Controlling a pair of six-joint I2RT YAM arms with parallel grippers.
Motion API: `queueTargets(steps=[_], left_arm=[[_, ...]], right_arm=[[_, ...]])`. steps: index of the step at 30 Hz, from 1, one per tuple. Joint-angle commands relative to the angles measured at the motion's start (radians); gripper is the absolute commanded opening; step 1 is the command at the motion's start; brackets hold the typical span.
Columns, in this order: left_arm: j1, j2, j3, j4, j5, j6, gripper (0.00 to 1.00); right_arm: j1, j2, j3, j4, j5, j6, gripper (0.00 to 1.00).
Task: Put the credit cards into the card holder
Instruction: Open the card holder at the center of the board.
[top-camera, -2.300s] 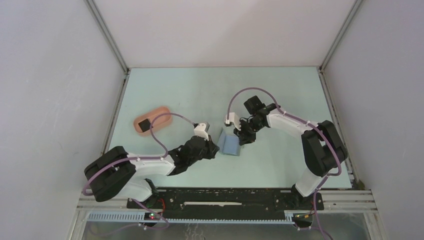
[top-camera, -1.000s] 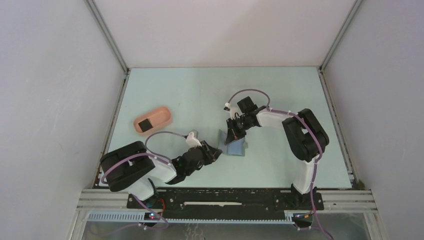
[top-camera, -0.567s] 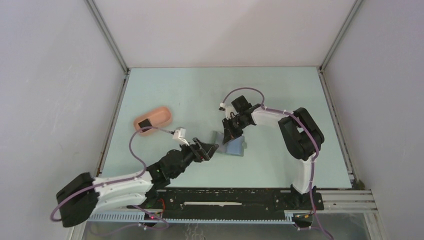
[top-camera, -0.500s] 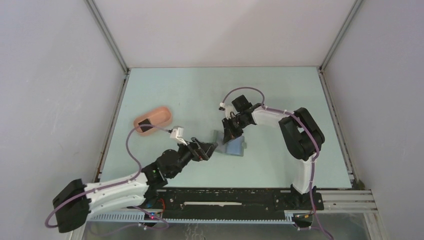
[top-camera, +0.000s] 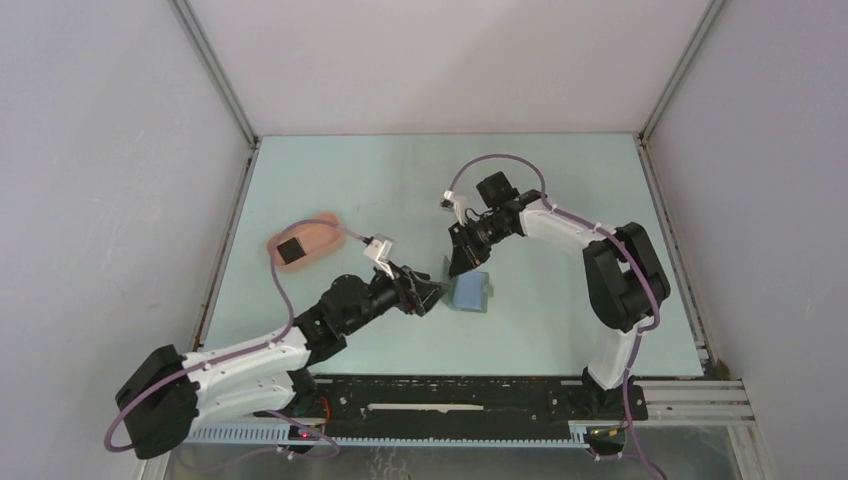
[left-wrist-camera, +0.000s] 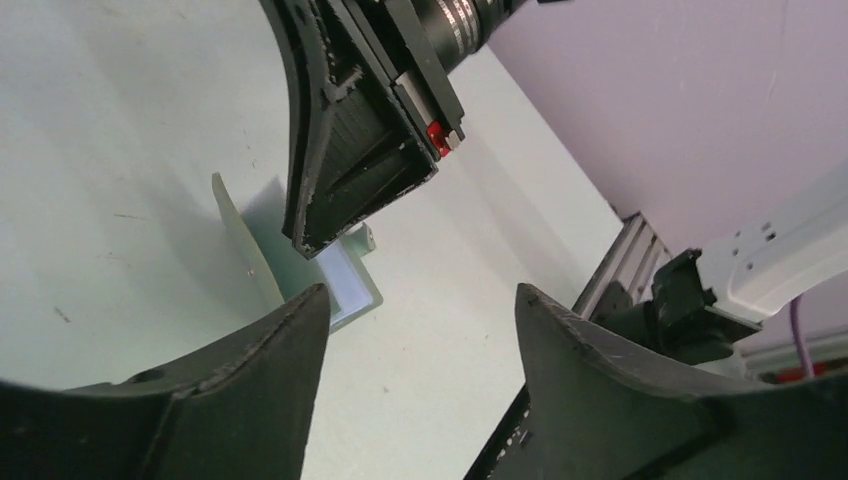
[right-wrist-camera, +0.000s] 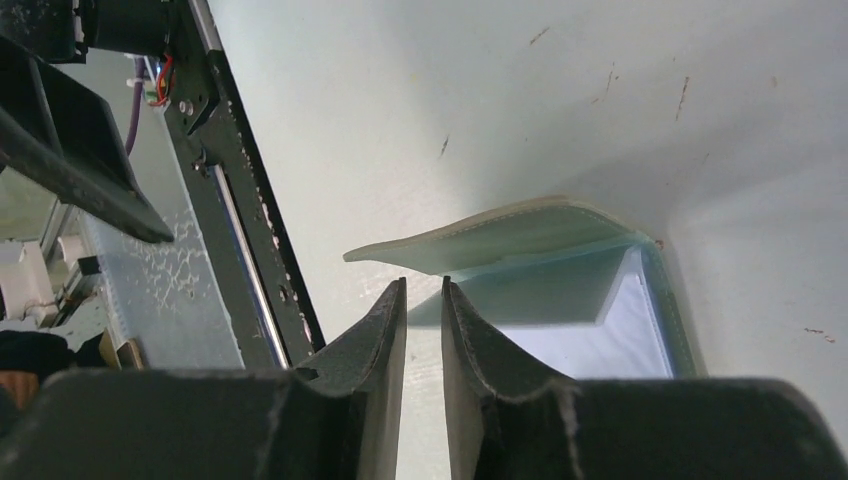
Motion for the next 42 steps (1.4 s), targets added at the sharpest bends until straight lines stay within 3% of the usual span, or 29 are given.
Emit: queueTargets(steps=[1,6,13,17,21,25,30,35,42], left_arm=[[0.015,0.08,0.063,0.097,0.096,0.05,0.69],[0.026,0.129,0.074,0.128,0.137,0.125,0.58],[0.026,0.198,0.093,0.105,0.132,0.272,0.59],[0.026,0.214,0.071,0.218,0.137,0.333,0.59],[0.027,0.302,0.122,0.229,0.151,0.414,0.58],[0.026,0.348,0.147,0.231,0.158,0.373,0.56],[0.025,0.328,0.131,0.202,0.065,0.294,0.6],[-0.008,0.338,0.136,0.15,0.006,0.169,0.72],[-0.175,0.374,0.263,-0.134,-0.328,0.198,0.76]], right_arm=[[-0.015,0.04,0.025,-0.042,-0.054,-0.054,0.27],[-0.022,0.086,0.037,-0.032,-0.122,-0.059,0.27],[-0.016,0.097,0.116,-0.165,-0.282,-0.204,0.28],[-0.018,0.097,0.14,-0.212,-0.264,-0.241,0.28],[-0.047,0.067,0.151,-0.24,-0.233,-0.276,0.28],[-0.097,-0.02,0.132,-0.251,-0.205,-0.305,0.28],[-0.134,-0.17,0.066,-0.231,-0.116,-0.357,0.27],[-0.172,-0.334,-0.017,-0.167,-0.124,-0.36,0.27],[-0.2,-0.429,-0.091,-0.042,-0.06,-0.307,0.29]])
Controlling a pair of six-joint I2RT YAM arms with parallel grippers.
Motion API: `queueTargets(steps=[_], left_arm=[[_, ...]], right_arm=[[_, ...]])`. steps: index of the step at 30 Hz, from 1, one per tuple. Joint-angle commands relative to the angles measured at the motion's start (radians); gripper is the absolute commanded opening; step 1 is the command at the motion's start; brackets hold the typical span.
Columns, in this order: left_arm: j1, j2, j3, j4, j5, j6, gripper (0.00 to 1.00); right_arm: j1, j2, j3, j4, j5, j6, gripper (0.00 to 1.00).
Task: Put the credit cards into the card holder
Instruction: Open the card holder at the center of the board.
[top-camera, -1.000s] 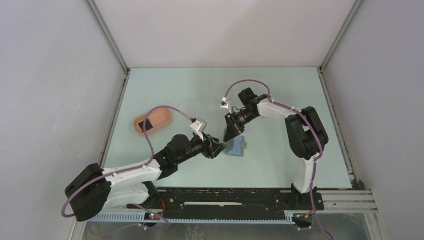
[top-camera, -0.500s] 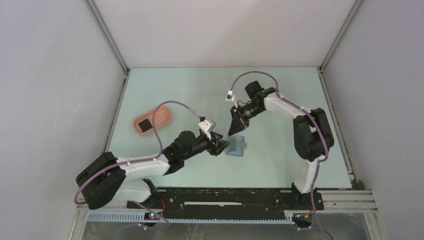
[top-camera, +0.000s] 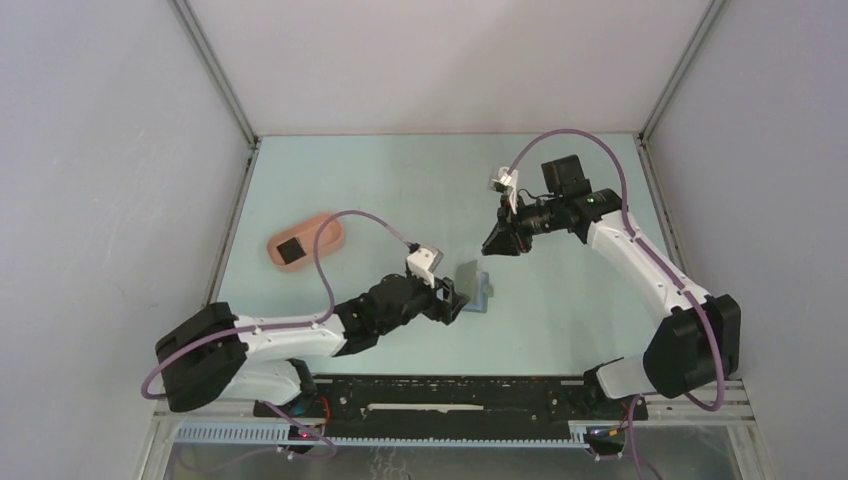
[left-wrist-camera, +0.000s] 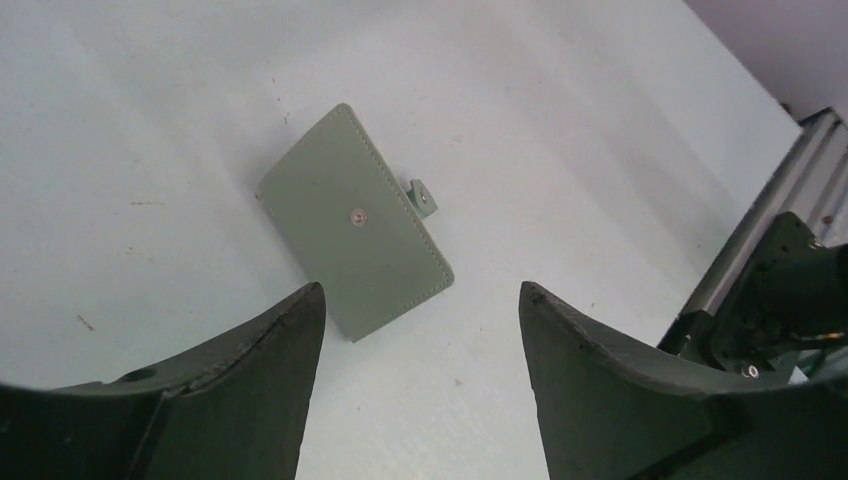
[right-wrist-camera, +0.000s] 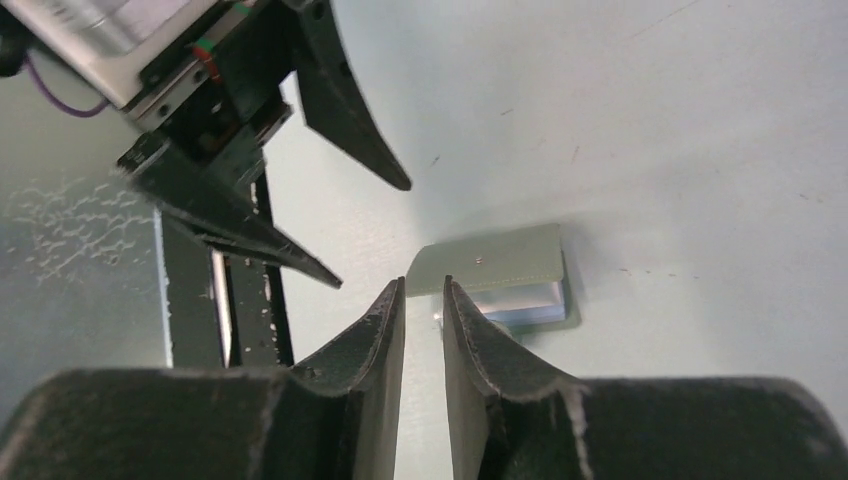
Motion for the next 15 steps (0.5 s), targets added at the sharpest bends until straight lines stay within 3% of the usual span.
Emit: queueTargets(steps=[1,5,15], left_arm=[[-0.071,0.047,0.177,-0.232,-0.275,-0.02,0.77],[-0.117,0.174,0.349,-0.432,-0.417,-0.042,0.79],[-0.172,0.498,0.696,-0.691,-0.492,-0.069,0.8]], right_arm=[[-0.031,-0.006,-0.018,0.098,0.054,0.042,0.29],[-0.075,0.021,-0.001,0.085,0.039,0.079,0.29],[-0.103,0.061,0.011,0.07,0.037,0.095,0.29]])
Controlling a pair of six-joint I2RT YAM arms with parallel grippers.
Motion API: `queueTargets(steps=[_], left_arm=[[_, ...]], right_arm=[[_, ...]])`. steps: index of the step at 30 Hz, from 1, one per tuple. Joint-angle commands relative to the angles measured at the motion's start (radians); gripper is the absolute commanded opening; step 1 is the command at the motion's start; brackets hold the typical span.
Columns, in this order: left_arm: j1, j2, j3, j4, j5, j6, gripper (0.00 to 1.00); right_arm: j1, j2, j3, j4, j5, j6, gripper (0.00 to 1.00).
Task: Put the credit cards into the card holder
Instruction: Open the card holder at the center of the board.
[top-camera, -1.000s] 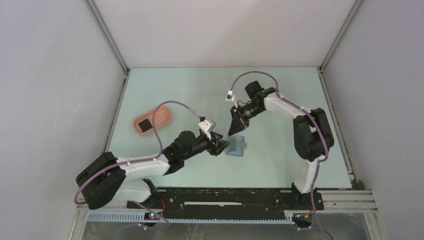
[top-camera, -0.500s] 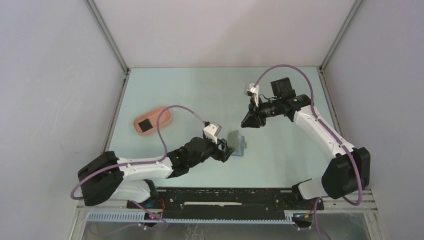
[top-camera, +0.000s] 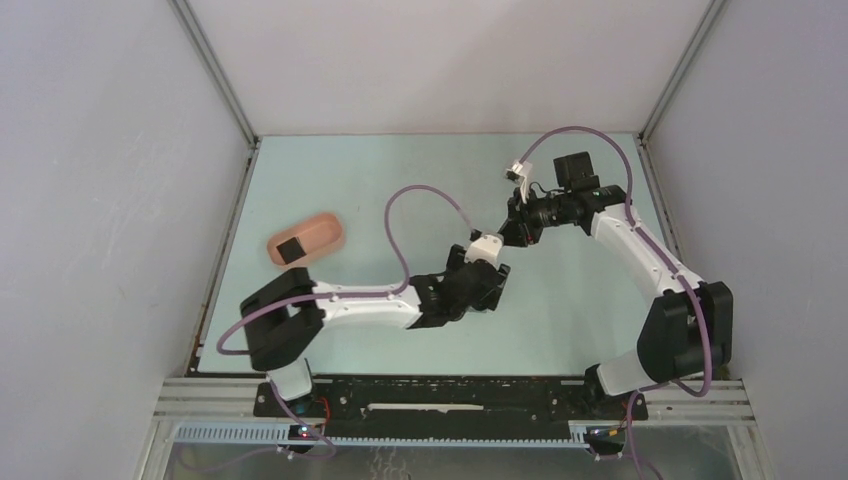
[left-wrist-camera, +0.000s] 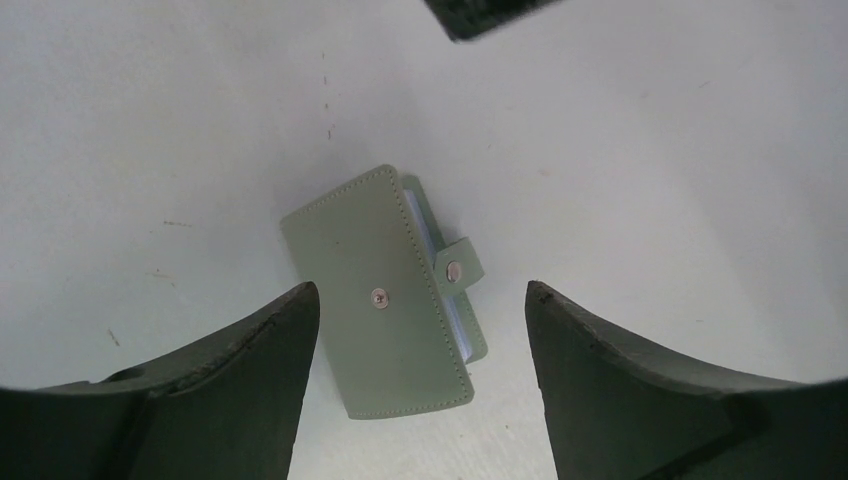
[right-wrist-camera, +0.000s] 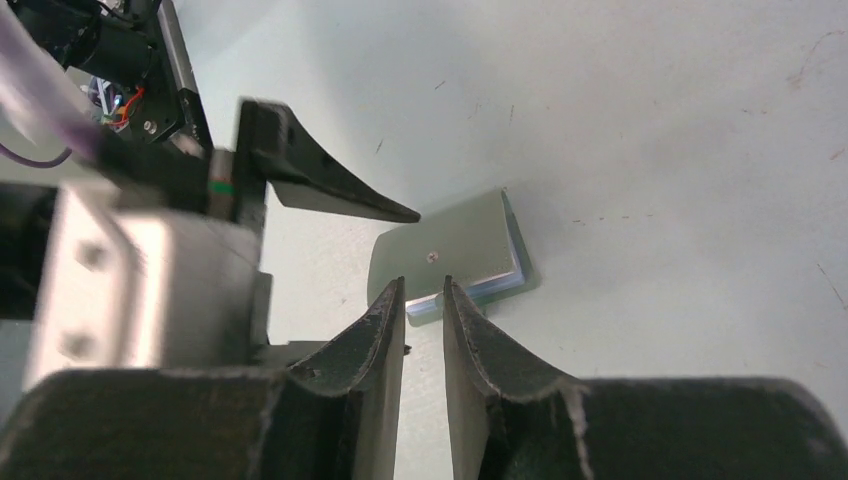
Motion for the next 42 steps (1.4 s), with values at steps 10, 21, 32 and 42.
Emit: queueTargets(steps=[10,21,32,42], left_arm=[[-0.046,0.155,0.18,-0.262,-0.211,-0.057,0.66],[-0.044,0.054,0.092,-0.225,-0.254,-0.086,0.32],[0.048,-0.094,-0.092,-0.123,-0.14,-0.221,0.0],[0.11,-0.3,-0.405,0.182,-0.052,-0.406,0.0]], right_arm=[[-0.035,0.026,0.029,0.004,-0.028,0.03,0.29],[-0.037,0.048,0.029,-0.014,-0.076,0.029,0.29],[-0.028,-0.039,-0.07,0.061,-0.154,-0.022,0.28],[0.05,-0.09,-0.234,0.069,-0.183,-0.4,0.5]])
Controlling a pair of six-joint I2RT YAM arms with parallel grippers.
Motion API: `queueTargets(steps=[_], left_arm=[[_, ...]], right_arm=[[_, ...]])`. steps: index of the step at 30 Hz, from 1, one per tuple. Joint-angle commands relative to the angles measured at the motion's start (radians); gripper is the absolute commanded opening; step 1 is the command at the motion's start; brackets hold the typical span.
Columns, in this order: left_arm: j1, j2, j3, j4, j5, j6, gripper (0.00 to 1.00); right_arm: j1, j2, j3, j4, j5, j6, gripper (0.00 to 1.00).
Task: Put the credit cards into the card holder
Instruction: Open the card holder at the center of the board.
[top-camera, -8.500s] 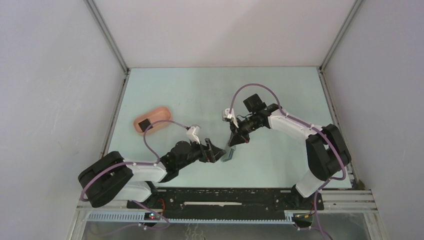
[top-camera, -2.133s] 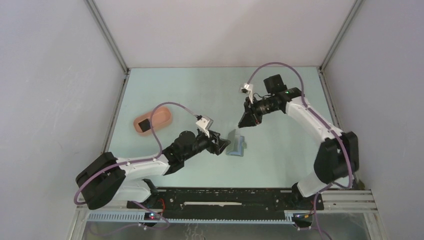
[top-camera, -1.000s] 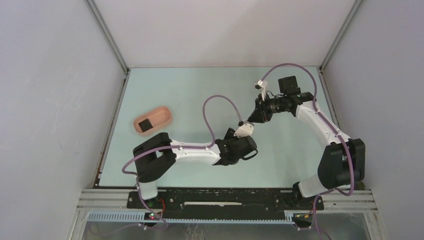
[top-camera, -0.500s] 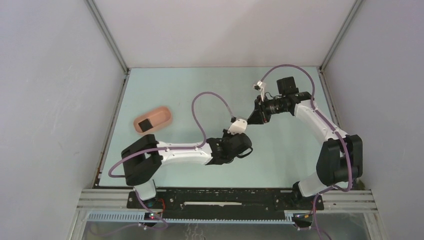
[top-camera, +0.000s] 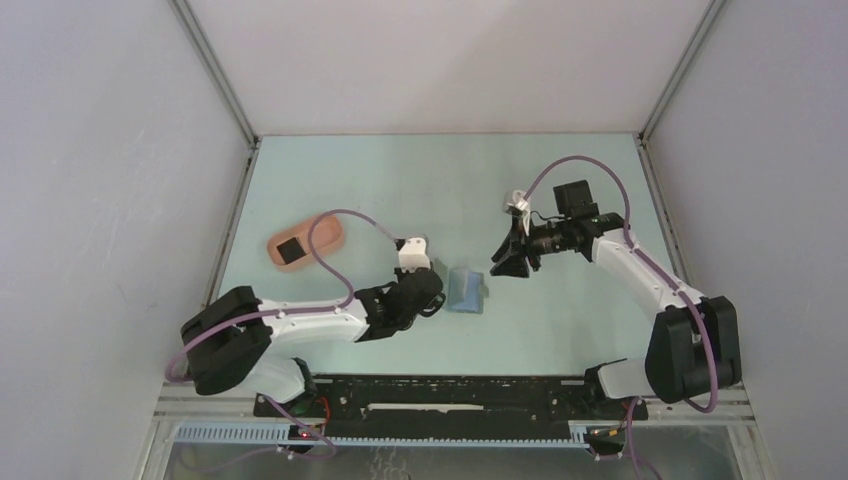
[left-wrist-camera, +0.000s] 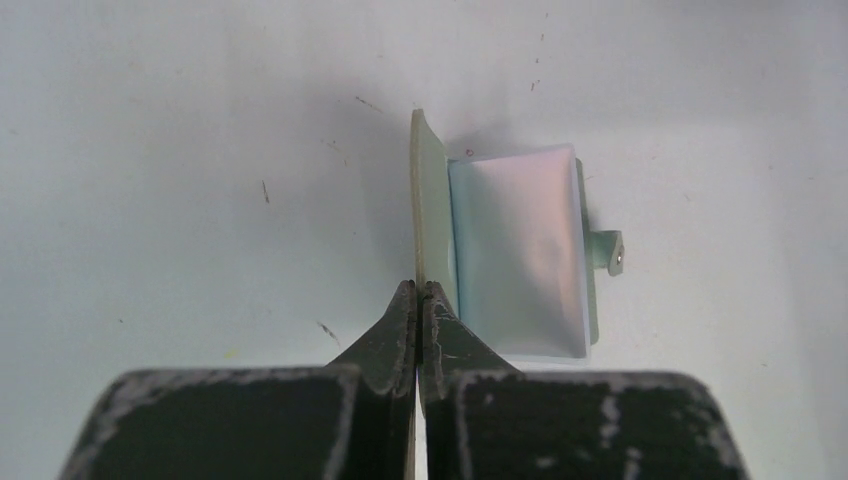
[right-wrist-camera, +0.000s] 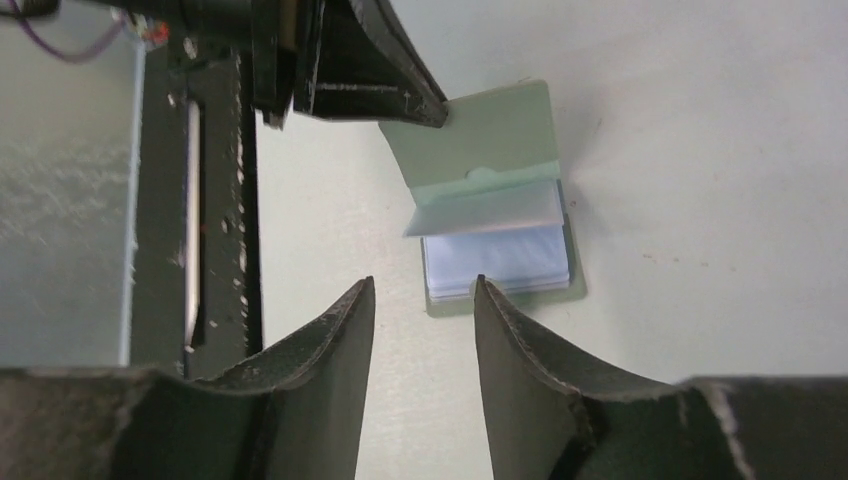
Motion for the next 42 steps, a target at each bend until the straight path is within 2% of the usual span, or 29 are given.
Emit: queueTargets(steps=[1,6,9,13,16,25,32,37,39,42], left_arm=[[0.003,-0.076,-0.104,0.193,0.023,-0.111,0.0],[0.022,-0.101,-0.187,0.285,0.067,-0.16,0.0],[0.027,-0.111,-0.21,0.305,0.08,-0.172,0.0],[0.031,-0.115,-0.242,0.343,0.093,-0.186,0.0],[0.037,-0.111,-0.262,0.376,0.109,-0.194,0.0],[0.041,-0.112,-0.301,0.412,0.118,-0.206,0.0],[0.041,-0.105,-0.319,0.441,0.145,-0.204,0.0],[0.044,-0.112,-0.328,0.45,0.168,-0.197,0.0],[0.047,-0.117,-0.339,0.459,0.183,-0.194,0.02],[0.058,-0.134,-0.368,0.489,0.215,-0.191,0.1]], right_arm=[[0.081,0.014,-0.015,-0.029,0.013,-0.259,0.49],[0.203,0.048,-0.029,0.042,0.234,-0.26,0.42],[0.264,0.074,-0.031,0.076,0.38,-0.255,0.31],[0.318,0.112,-0.031,0.097,0.475,-0.246,0.17],[0.331,0.149,-0.025,0.105,0.504,-0.227,0.12],[0.345,0.22,0.003,0.104,0.542,-0.183,0.09],[0.412,0.255,0.045,0.133,0.604,-0.094,0.1],[0.436,0.28,0.09,0.119,0.56,-0.026,0.1],[0.444,0.301,0.116,0.113,0.525,0.016,0.1],[0.457,0.356,0.165,0.088,0.502,0.096,0.1]])
